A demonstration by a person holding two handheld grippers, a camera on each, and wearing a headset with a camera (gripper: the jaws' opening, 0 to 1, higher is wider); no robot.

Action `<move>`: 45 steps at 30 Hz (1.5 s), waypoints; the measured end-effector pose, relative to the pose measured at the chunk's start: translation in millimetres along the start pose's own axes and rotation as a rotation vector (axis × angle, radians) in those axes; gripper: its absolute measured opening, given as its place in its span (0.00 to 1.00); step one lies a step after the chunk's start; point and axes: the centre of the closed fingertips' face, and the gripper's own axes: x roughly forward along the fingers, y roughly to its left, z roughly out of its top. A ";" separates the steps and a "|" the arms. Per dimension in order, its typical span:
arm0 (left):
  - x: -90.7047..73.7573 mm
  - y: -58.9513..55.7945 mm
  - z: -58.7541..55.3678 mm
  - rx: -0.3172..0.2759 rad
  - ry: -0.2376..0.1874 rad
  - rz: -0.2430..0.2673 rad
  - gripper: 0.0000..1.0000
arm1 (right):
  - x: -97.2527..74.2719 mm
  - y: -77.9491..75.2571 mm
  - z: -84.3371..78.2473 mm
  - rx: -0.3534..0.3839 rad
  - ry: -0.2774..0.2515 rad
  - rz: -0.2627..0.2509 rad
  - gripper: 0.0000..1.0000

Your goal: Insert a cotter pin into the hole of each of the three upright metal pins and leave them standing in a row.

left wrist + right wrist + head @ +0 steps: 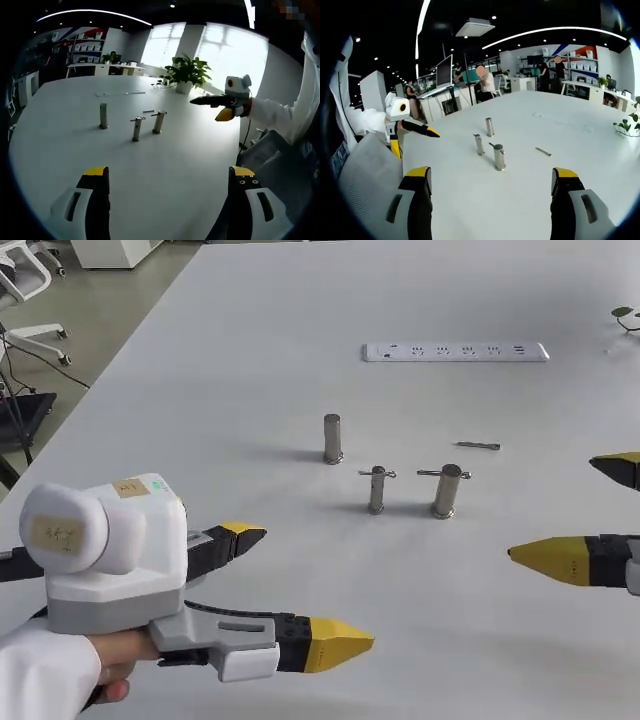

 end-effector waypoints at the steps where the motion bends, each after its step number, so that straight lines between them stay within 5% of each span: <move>1: 0.1 0.2 -0.7 0.001 0.002 0.001 0.99 | -0.1 1.5 -1.0 0.003 0.004 0.002 0.98; 8: -1.2 4.9 0.8 -0.002 -0.005 0.015 0.99 | -2.7 1.3 -11.8 0.017 0.033 -0.008 0.98; 14: -2.9 20.7 12.4 0.004 -0.025 0.050 0.99 | -6.6 -0.2 -15.5 0.039 0.035 -0.016 0.98; 17: -0.6 31.5 23.2 0.020 -0.036 0.070 0.99 | -8.7 -2.1 -18.6 0.059 0.033 -0.023 0.98; 20: 3.2 41.2 42.1 -0.062 -0.115 0.080 0.96 | -10.7 -1.6 -21.2 0.061 0.036 -0.026 0.98; 29: 12.8 78.9 83.6 -0.067 -0.217 0.124 0.93 | -11.9 0.3 -26.6 0.059 0.042 -0.021 0.98; 35: 25.3 103.2 92.8 -0.048 -0.208 0.163 0.86 | -11.5 2.5 -29.3 0.077 0.044 -0.017 0.98; 37: 30.6 117.9 94.2 -0.015 -0.200 0.216 0.78 | -10.4 2.9 -31.0 0.075 0.050 -0.012 0.98; 41: 44.5 129.8 92.8 -0.005 -0.179 0.227 0.65 | -9.5 1.0 -33.2 0.075 0.058 -0.010 0.98; 45: 59.7 137.6 92.3 0.024 -0.161 0.227 0.64 | -9.1 -0.2 -34.7 0.078 0.064 -0.008 0.98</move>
